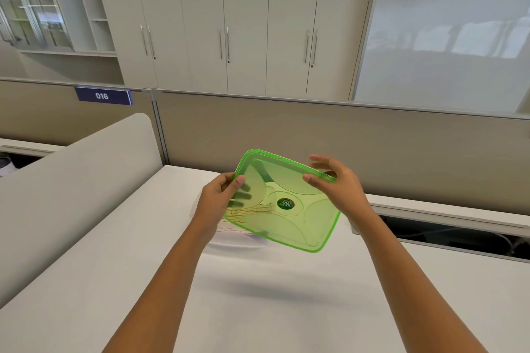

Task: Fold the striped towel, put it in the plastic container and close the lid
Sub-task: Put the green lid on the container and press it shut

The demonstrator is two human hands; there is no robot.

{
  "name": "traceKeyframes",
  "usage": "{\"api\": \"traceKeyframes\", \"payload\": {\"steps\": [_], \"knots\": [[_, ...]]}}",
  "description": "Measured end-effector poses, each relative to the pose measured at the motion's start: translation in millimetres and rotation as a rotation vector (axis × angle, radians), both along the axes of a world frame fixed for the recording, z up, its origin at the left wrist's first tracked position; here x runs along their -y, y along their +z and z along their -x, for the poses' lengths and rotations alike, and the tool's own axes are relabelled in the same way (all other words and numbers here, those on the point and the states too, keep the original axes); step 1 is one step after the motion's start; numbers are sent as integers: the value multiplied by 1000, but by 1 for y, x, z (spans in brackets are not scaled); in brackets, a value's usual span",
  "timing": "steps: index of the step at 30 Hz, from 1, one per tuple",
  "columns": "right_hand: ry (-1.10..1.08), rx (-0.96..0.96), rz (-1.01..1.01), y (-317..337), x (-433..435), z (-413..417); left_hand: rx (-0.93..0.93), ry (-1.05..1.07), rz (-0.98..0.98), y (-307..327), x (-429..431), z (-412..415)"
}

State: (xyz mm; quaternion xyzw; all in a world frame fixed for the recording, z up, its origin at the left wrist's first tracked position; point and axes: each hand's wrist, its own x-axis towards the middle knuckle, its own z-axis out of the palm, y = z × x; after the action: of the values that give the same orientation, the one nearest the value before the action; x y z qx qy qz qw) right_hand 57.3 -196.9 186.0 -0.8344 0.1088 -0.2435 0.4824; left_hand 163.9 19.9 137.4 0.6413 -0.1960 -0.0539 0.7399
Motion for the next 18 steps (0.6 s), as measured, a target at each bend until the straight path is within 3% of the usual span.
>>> {"api": "traceKeyframes", "payload": {"steps": [3,8,18], "knots": [[-126,34,-220,-26,0,-1,-88,49,72,1,-4,-8],[-60,-60,-442,-64,-14,-12,-212,157,102,-6,-4,-30],[-99,-362,-84,-87,-49,-56,-80,444,-474,-33,-25,-88]]}}
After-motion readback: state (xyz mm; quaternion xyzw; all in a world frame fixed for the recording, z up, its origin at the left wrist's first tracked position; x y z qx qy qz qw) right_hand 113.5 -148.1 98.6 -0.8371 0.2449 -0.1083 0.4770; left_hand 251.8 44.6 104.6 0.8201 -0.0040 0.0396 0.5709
